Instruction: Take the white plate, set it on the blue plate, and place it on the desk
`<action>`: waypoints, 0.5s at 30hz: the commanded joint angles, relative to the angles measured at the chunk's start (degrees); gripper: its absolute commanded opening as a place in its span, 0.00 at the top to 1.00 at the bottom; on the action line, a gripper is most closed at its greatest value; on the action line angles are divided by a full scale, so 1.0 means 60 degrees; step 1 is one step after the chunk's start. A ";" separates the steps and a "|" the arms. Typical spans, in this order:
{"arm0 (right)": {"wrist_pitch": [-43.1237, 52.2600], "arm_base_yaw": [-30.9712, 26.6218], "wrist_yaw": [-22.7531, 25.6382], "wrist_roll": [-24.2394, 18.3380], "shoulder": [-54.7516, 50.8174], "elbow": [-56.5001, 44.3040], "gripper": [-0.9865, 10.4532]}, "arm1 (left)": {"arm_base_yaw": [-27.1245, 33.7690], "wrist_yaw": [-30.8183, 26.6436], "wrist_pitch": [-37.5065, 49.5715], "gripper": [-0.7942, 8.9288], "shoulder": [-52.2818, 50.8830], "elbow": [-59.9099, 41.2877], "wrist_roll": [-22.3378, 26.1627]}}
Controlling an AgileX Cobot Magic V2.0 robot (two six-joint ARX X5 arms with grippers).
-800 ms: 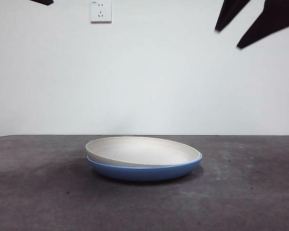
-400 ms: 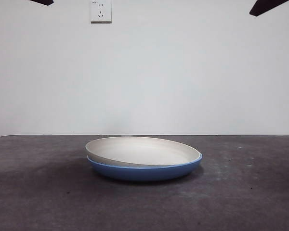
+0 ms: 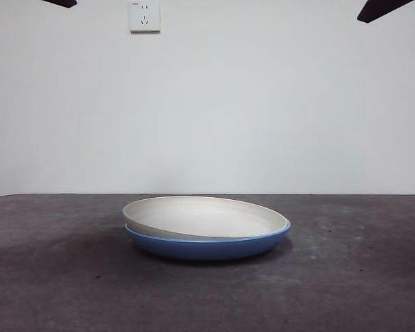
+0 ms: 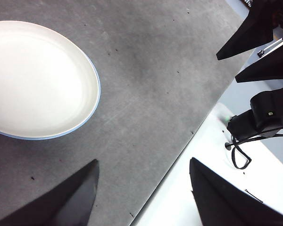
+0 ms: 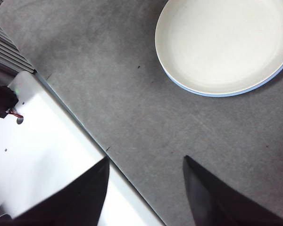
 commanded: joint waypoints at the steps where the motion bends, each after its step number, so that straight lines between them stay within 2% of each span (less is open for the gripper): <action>1: 0.0051 0.0069 0.0025 -0.0229 0.0080 0.0200 0.70 | -0.0062 0.0040 0.0029 0.65 0.0062 0.0098 0.0047; 5: 0.0051 0.0069 0.0029 -0.0259 0.0080 0.0200 0.90 | -0.0062 0.0040 0.0029 0.90 0.0062 0.0098 0.0051; 15: 0.0408 0.0069 0.0025 -0.0346 0.0080 0.0200 0.91 | -0.0062 0.0040 0.0047 0.91 0.0062 0.0098 0.0080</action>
